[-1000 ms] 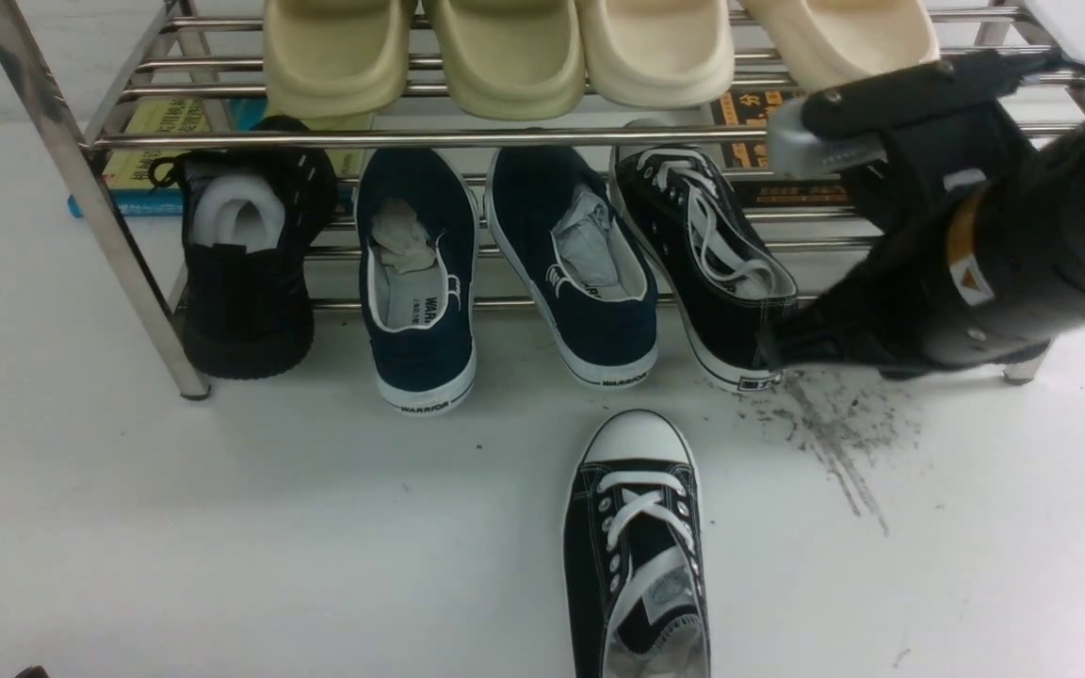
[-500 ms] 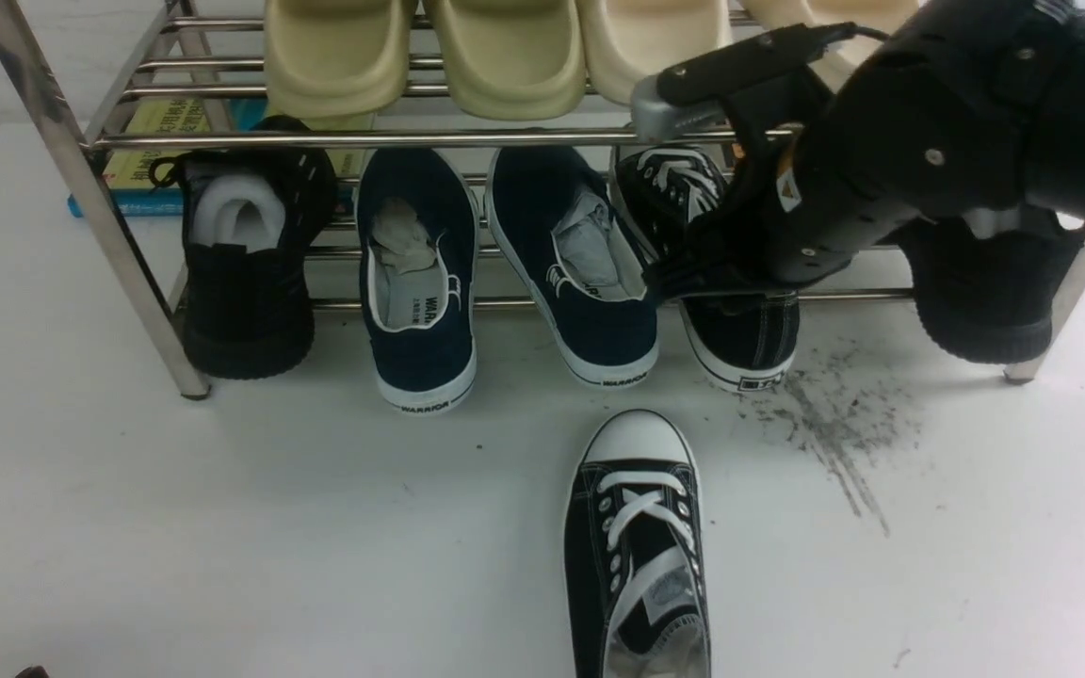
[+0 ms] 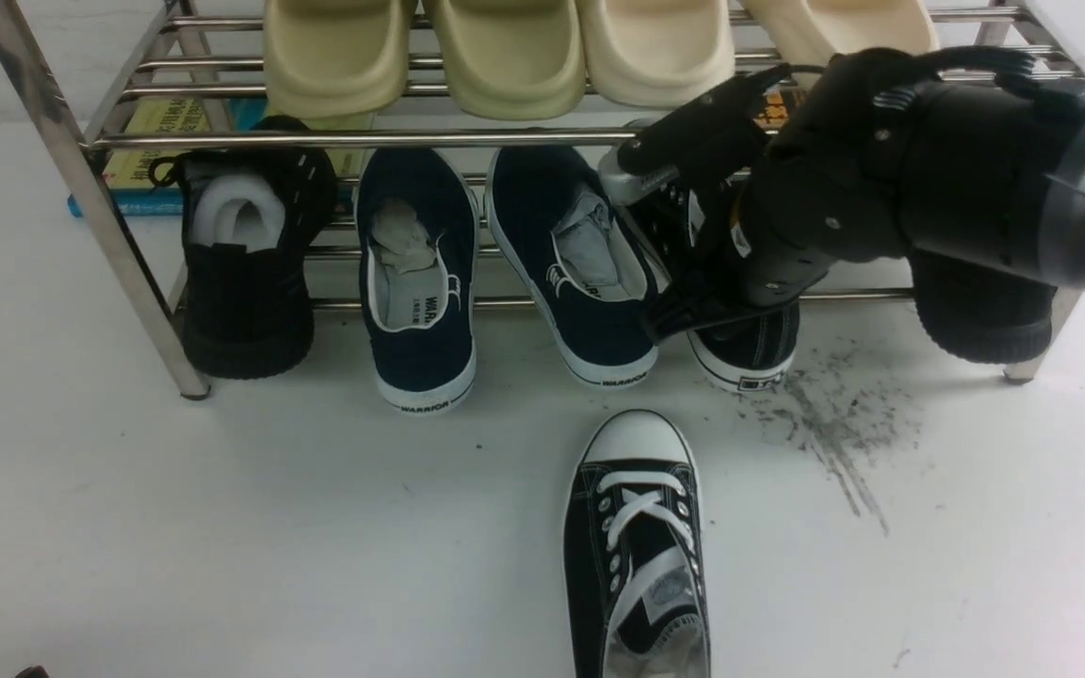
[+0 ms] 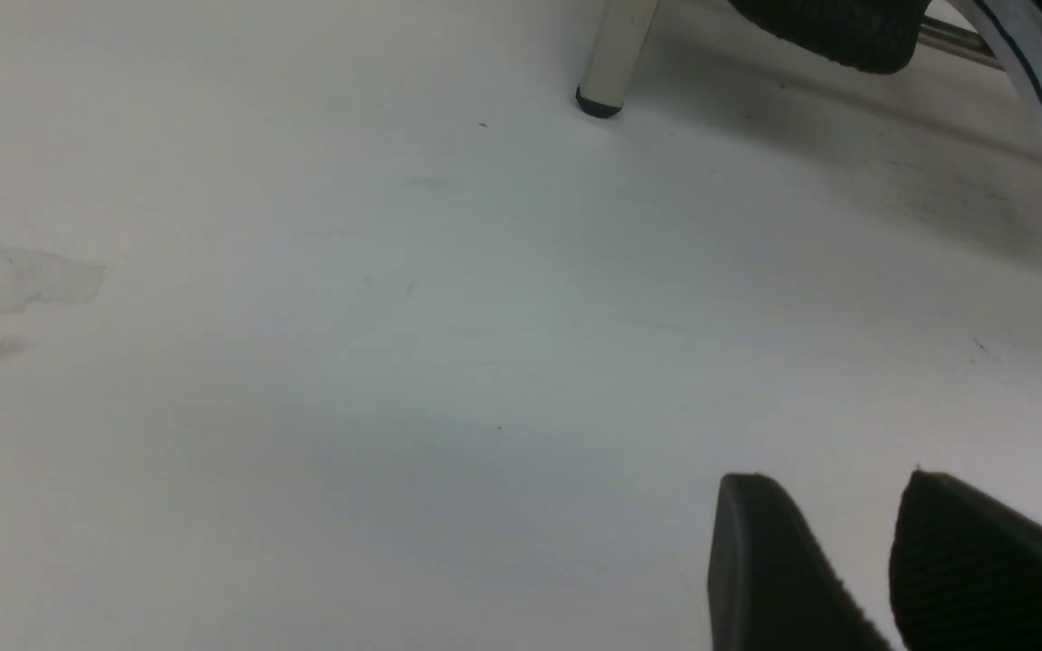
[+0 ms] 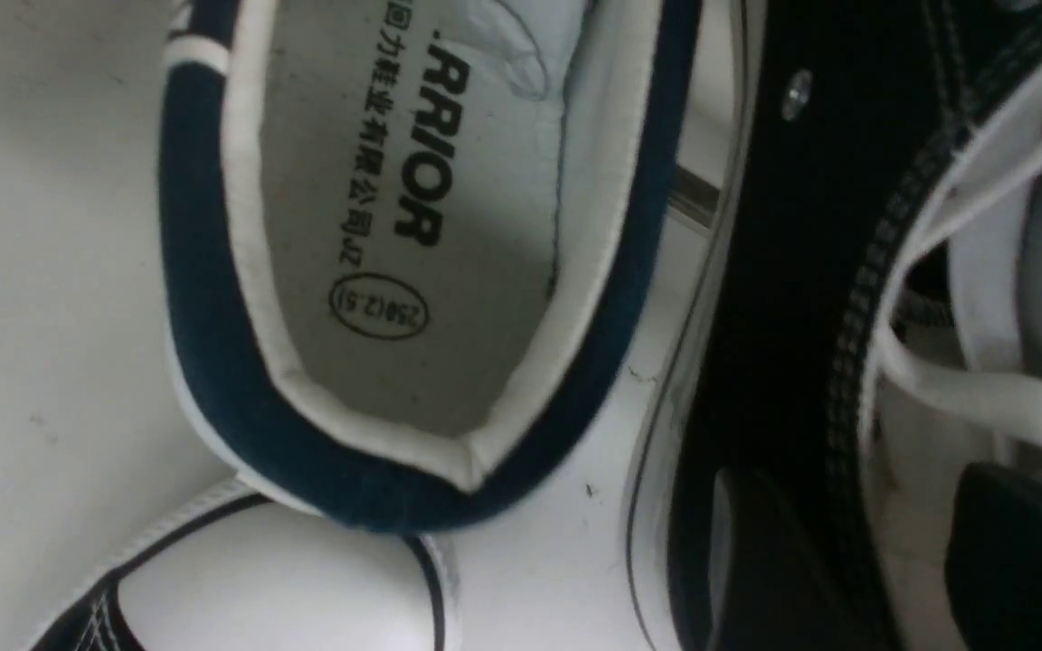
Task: Take the shoes off the shelf with your hand on the white table.
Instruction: 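Reach toward the shoe rack and grasp a shoe on it with the right gripper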
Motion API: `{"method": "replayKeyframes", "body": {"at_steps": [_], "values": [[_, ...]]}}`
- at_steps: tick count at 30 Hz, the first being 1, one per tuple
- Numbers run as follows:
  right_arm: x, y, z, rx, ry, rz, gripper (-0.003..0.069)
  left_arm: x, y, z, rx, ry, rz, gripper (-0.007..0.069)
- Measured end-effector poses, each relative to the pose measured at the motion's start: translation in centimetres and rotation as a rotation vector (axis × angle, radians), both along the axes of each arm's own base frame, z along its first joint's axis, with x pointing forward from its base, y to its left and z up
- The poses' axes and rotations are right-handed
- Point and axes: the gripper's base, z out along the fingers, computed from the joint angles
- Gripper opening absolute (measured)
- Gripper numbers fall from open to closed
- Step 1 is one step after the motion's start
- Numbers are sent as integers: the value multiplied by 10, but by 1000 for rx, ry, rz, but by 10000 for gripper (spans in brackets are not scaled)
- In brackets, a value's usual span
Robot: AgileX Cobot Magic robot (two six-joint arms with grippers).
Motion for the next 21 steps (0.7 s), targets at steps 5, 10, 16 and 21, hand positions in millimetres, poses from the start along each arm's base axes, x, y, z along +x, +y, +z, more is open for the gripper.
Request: {"method": "replayKeyframes", "body": {"at_steps": [5,10,16,21], "values": [[4,3,-11,-13,7,9,202,0,0,0,0,0,0,242],[-1,-1,-3,-19,37,-20,9,0,0,0,0,0,0,242],[-24,-19,31,-27,93,-84,6,0,0,0,0,0,0,242],[-63,-45,80,4,144,-131,6,0,0,0,0,0,0,242]]}}
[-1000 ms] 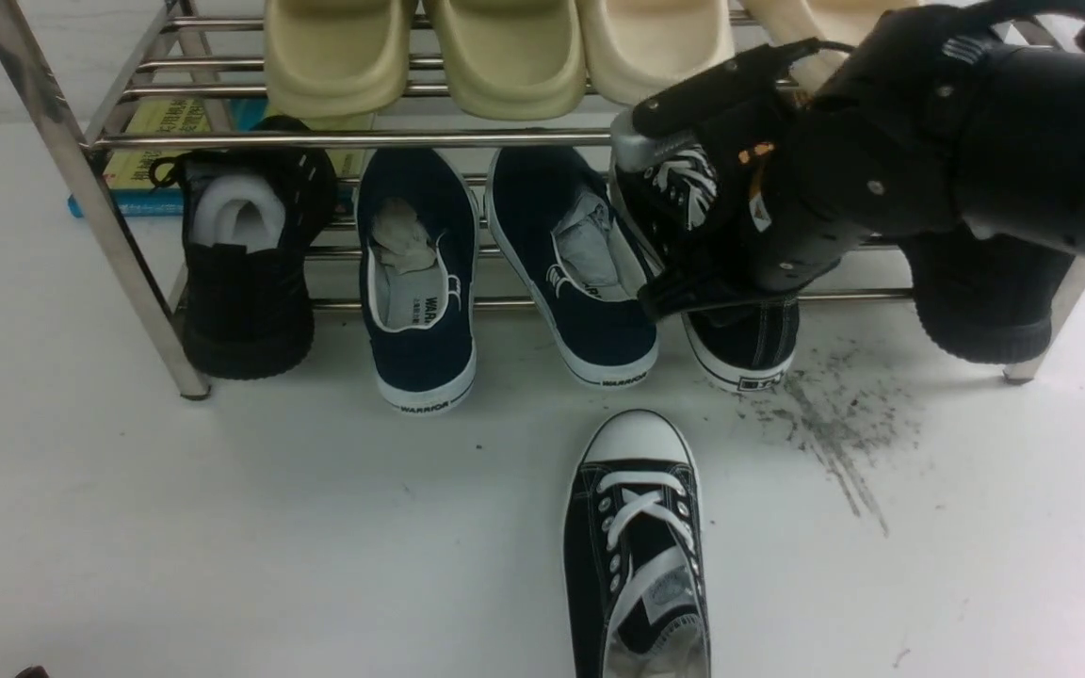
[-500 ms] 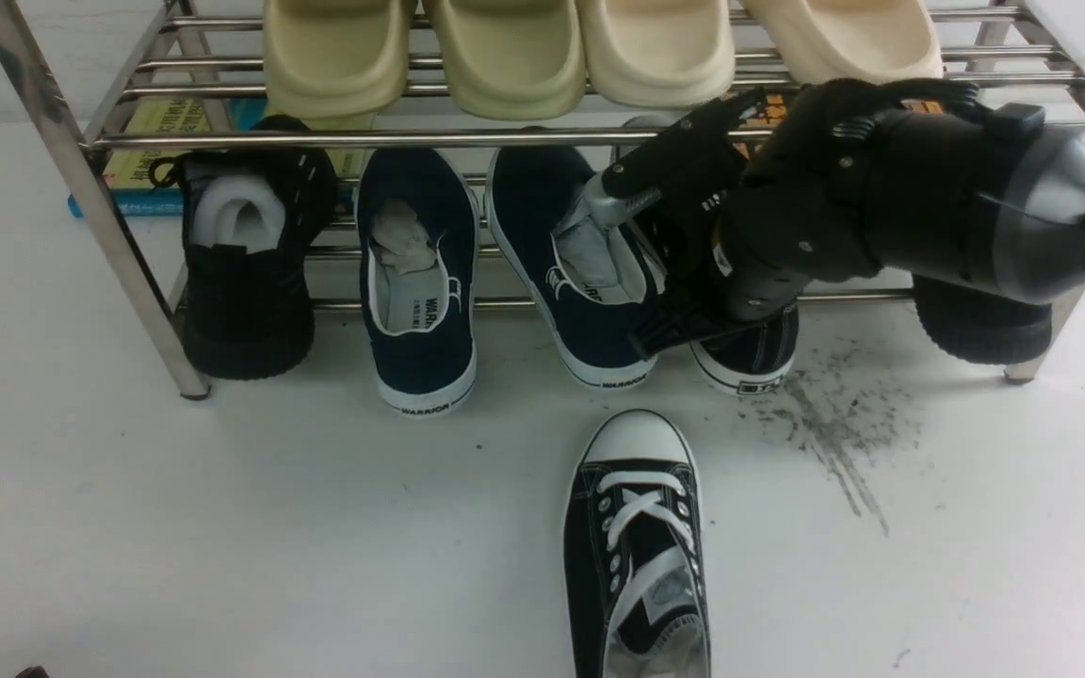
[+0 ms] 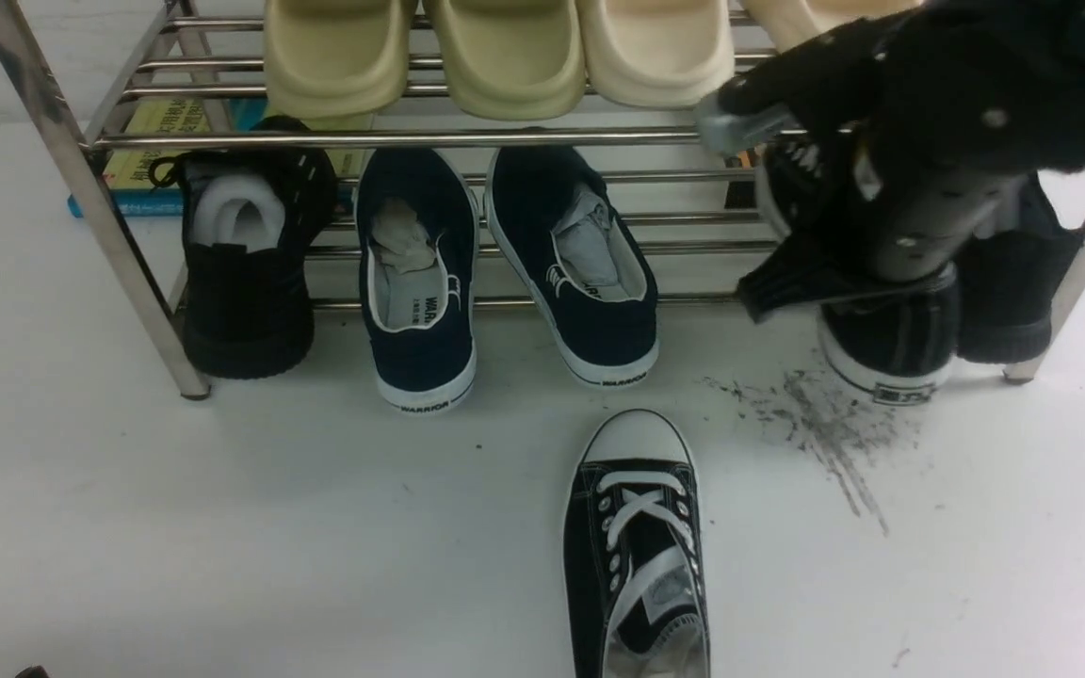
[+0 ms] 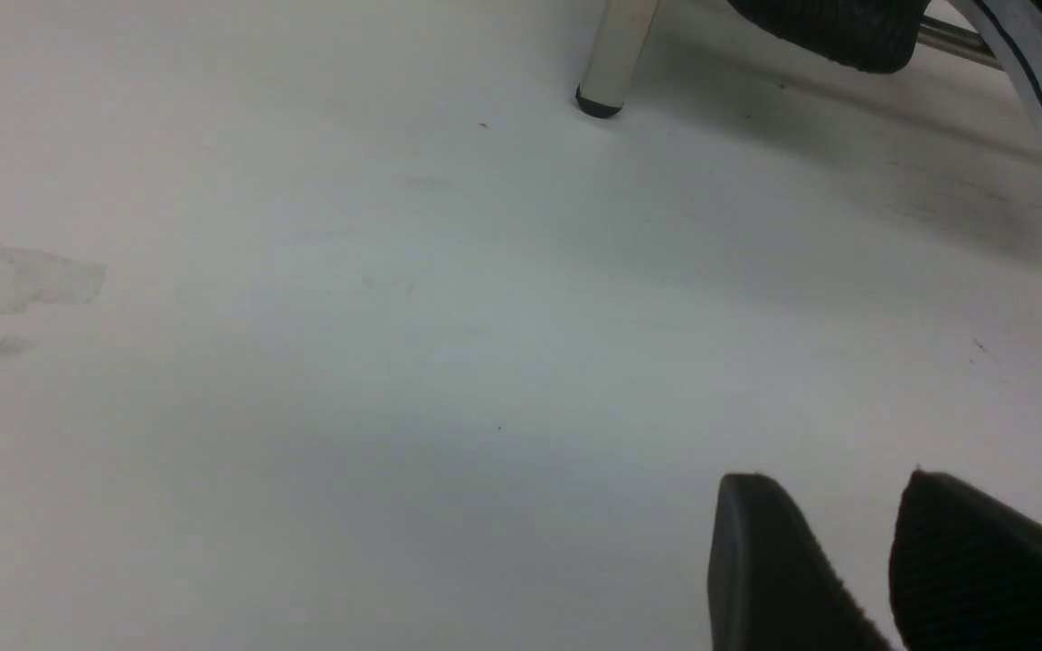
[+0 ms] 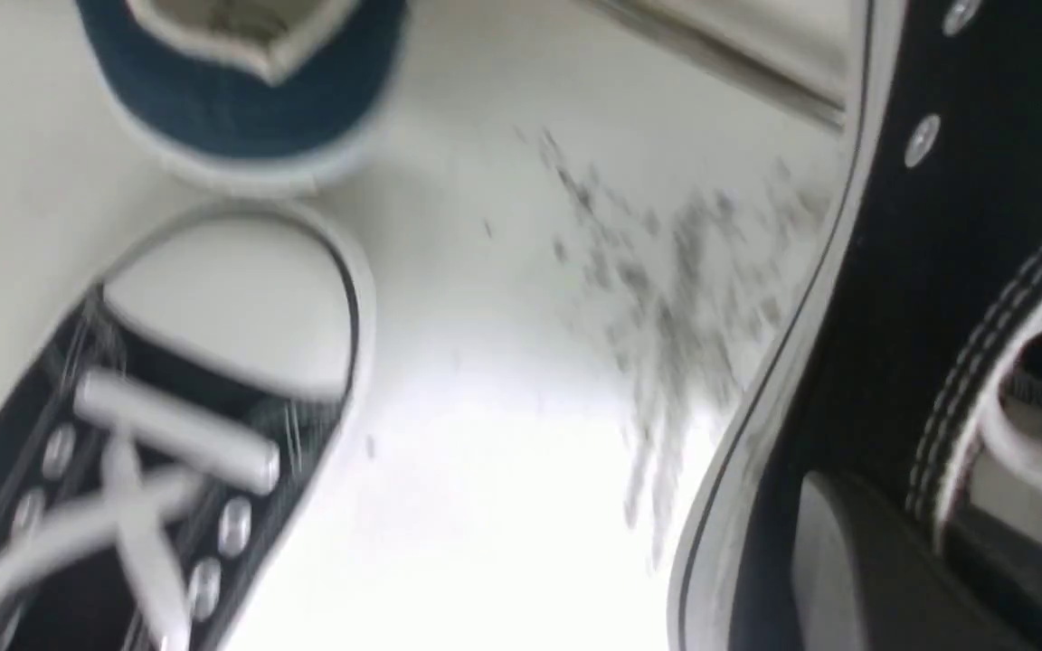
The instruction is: Take the shoes off the shelf with your hand on the white table.
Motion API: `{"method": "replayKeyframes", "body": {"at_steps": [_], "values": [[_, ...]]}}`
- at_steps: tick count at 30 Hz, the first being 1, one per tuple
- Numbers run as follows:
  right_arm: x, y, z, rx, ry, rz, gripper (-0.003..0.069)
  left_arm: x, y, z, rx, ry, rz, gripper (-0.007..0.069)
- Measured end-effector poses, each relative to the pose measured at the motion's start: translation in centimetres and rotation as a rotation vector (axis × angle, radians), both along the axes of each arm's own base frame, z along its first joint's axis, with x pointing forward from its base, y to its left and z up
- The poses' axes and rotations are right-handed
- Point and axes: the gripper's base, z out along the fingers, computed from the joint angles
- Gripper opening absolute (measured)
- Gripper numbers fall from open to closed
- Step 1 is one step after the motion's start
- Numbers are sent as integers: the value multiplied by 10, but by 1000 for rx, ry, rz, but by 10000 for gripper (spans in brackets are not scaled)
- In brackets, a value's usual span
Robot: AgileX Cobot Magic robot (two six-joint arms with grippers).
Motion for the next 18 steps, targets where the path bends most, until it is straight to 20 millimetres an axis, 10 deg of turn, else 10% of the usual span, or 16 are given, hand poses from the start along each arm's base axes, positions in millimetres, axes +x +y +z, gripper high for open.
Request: {"method": "replayKeyframes", "body": {"at_steps": [9,18], "values": [[-64,-27,48,204,58,19,6,0,0,0,0,0,0,242],[-126,-53,-25,318,239,-13,8,0,0,0,0,0,0,242]]}}
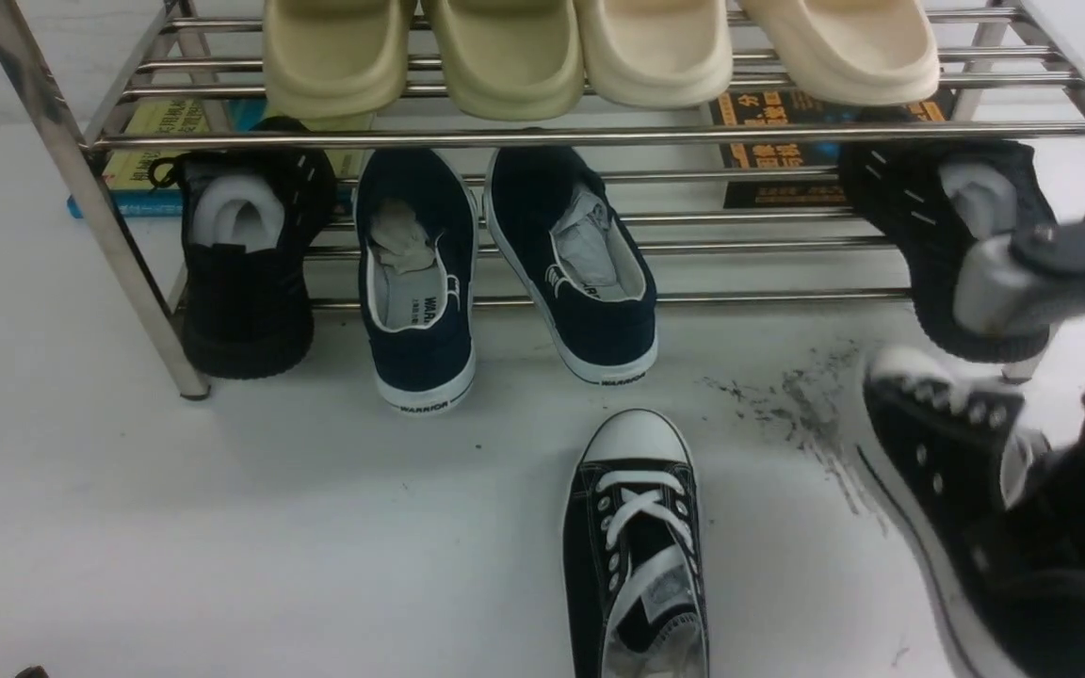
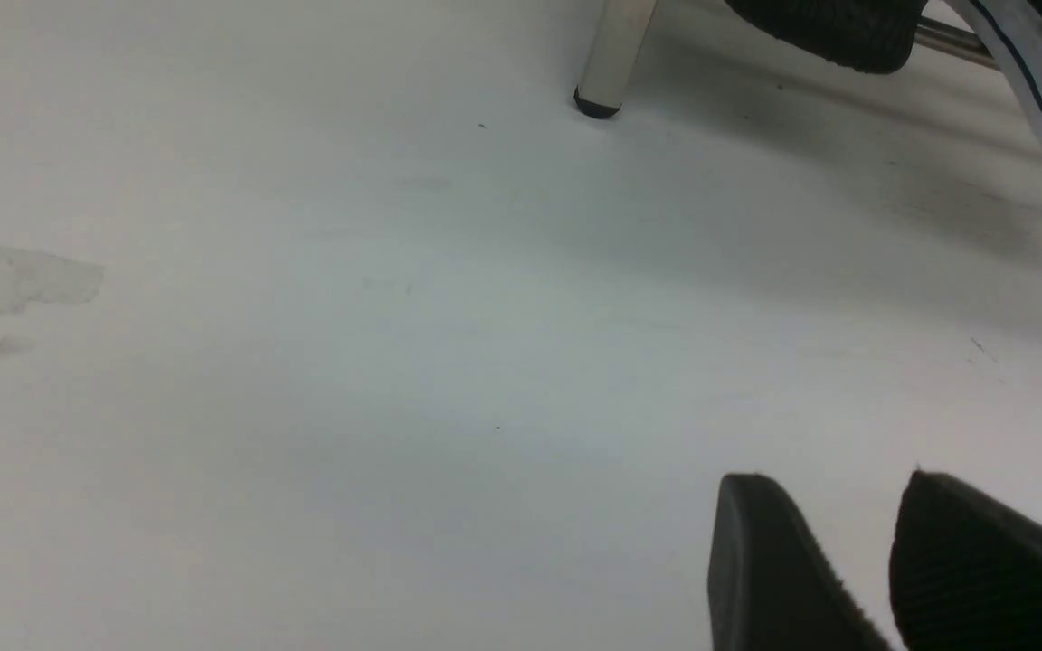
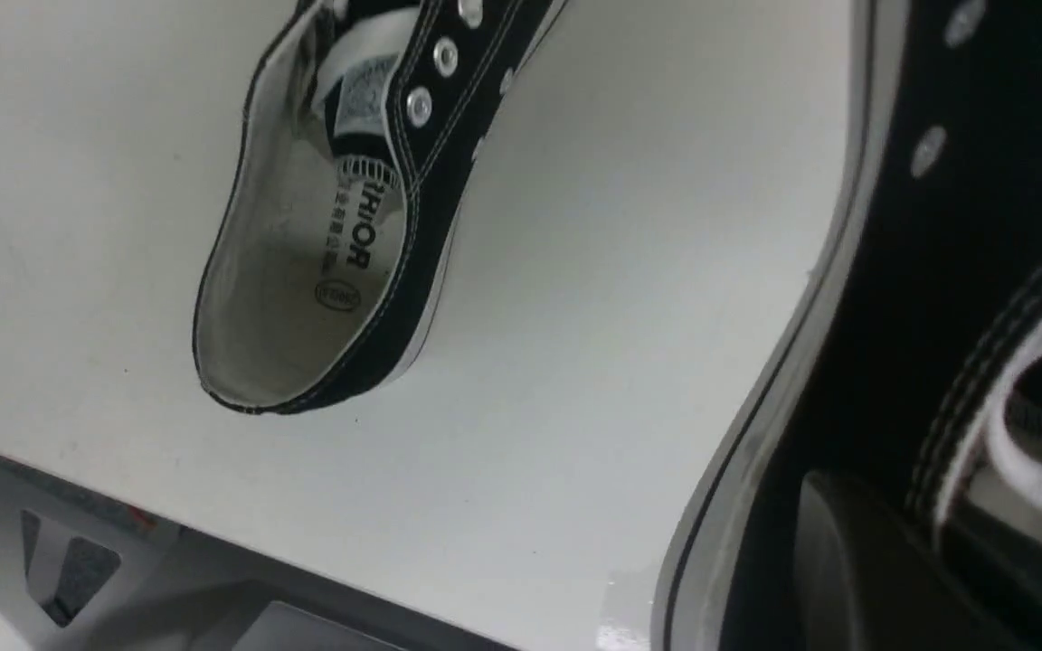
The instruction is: Take the shoes off the shelf with your hand on the white table.
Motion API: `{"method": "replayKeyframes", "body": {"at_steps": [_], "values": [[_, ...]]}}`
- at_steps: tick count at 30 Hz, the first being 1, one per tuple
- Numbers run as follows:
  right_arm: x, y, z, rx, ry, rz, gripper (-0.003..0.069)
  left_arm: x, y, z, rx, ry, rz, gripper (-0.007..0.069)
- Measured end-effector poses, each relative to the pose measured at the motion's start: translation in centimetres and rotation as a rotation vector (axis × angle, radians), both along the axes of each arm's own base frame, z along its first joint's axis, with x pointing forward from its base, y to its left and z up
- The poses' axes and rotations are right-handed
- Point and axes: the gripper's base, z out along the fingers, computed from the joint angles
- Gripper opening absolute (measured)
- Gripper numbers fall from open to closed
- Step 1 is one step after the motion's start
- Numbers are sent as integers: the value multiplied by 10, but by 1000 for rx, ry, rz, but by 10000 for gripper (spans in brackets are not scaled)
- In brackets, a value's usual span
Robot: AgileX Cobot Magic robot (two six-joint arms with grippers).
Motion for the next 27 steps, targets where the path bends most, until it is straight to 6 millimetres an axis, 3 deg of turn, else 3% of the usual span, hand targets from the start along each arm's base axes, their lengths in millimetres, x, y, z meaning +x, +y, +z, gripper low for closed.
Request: {"method": "replayKeyframes", "body": {"at_steps": [5,8,13,17,21,27], "values": [[5,8,-44,26,16,17,10,0,0,0,0,0,0,242],[15,18,-55,44,25,23,11,0,0,0,0,0,0,242],[28,29,-58,46,39,39,13,0,0,0,0,0,0,242],[39,36,-49,25,19,77,13,0,0,0,0,0,0,242],[43,37,-32,1,0,124,16,0,0,0,0,0,0,242],[35,48,-35,-6,3,185,16,0,0,0,0,0,0,242]]}}
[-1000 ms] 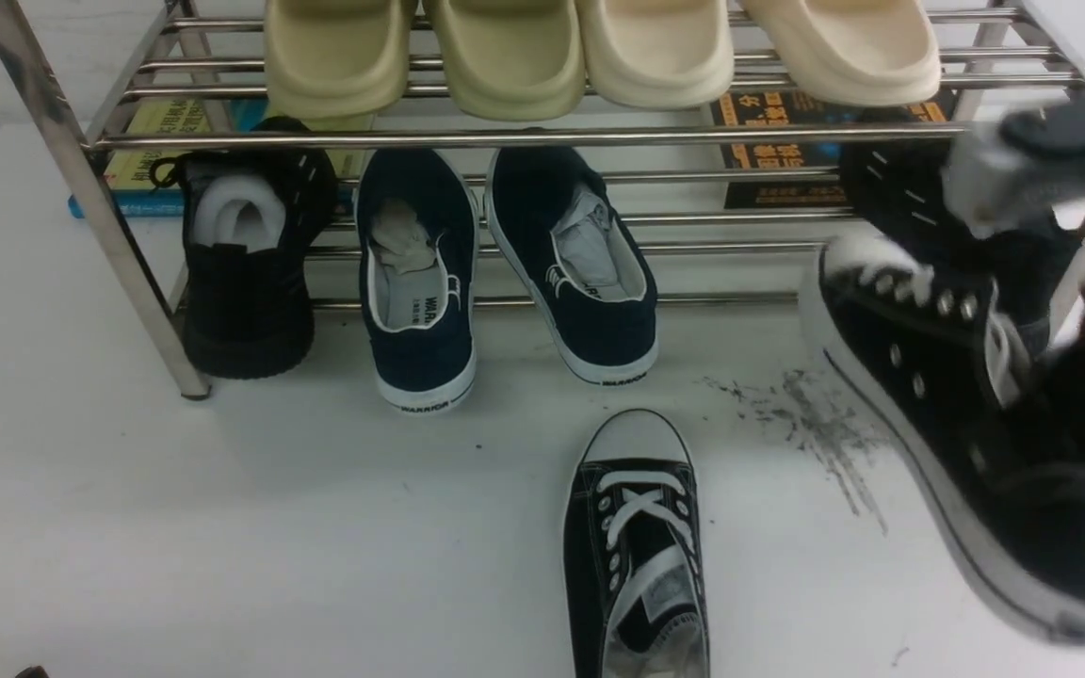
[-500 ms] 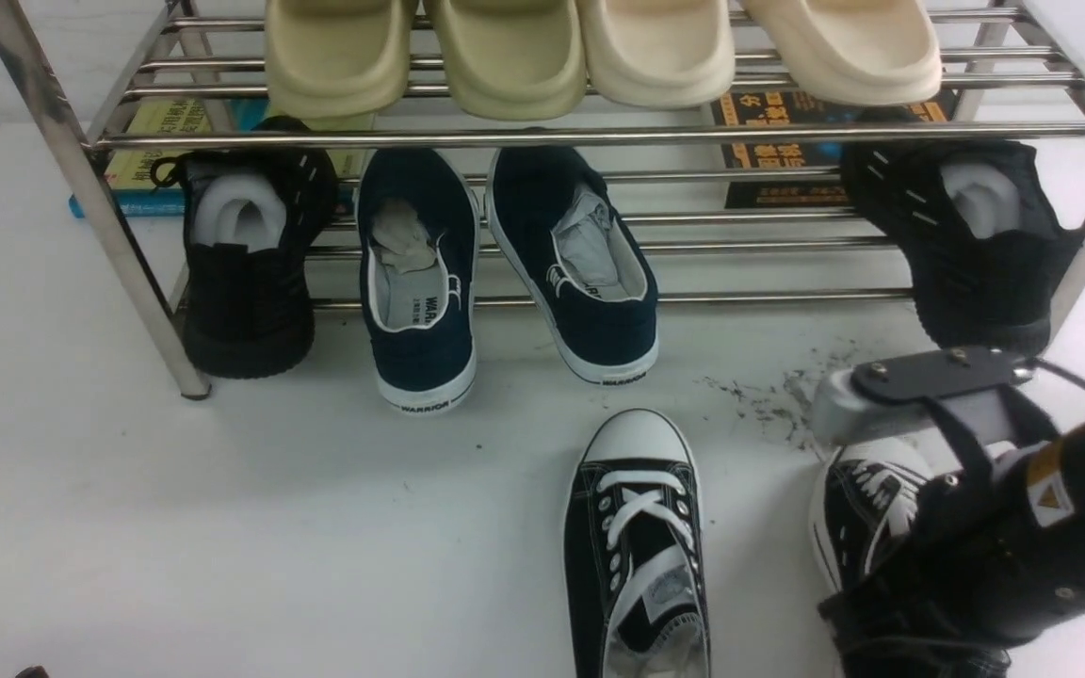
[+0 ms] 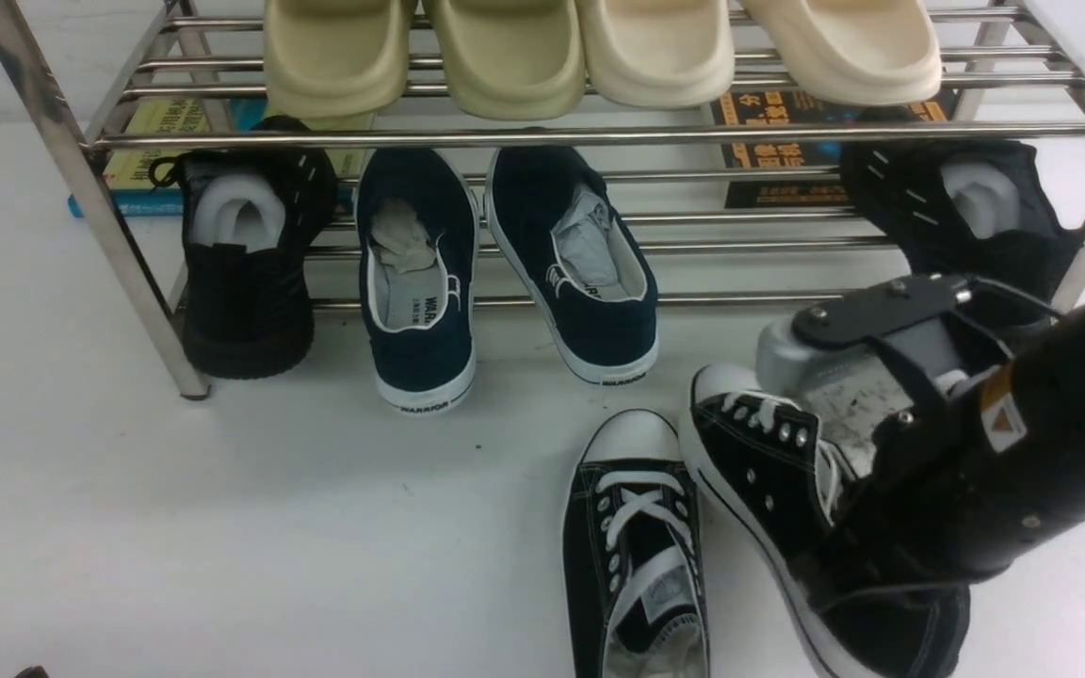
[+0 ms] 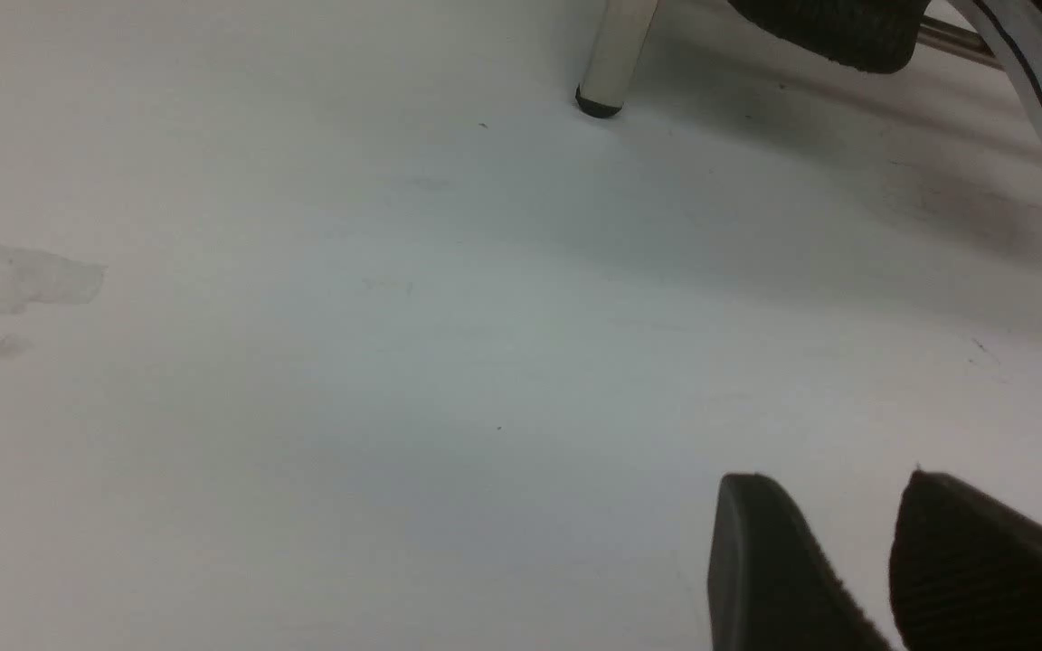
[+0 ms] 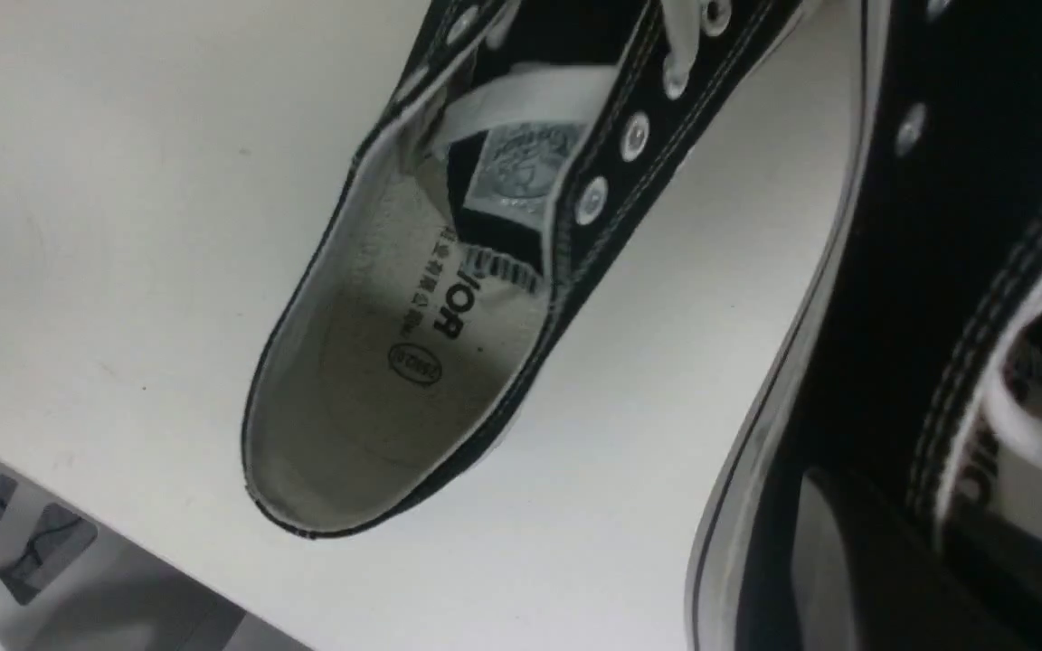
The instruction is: Take the shoes off the shelf with your hand on the white table.
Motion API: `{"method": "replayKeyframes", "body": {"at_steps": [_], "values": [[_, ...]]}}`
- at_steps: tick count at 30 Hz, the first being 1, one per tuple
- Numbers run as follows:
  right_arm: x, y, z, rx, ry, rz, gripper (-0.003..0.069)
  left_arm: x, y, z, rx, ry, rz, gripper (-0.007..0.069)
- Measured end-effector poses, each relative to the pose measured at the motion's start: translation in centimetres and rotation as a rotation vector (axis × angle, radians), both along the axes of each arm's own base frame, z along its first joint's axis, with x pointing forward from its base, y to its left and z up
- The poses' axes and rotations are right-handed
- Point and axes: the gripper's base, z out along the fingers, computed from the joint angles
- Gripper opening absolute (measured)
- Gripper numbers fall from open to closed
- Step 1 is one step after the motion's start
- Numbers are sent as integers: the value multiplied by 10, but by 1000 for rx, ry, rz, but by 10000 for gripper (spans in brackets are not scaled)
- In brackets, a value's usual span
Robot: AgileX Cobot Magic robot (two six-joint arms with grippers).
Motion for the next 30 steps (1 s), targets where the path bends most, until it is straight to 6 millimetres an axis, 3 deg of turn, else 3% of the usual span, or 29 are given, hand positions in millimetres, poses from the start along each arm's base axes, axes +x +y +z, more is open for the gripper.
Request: {"method": "replayKeyframes", "body": {"at_steps": [6,30], "values": [[-5,11,-19,-2,6,22,16,0,0,0,0,0,0,242],[8,8,-22,-92,-90,-25,20,0,0,0,0,0,0,242]]}}
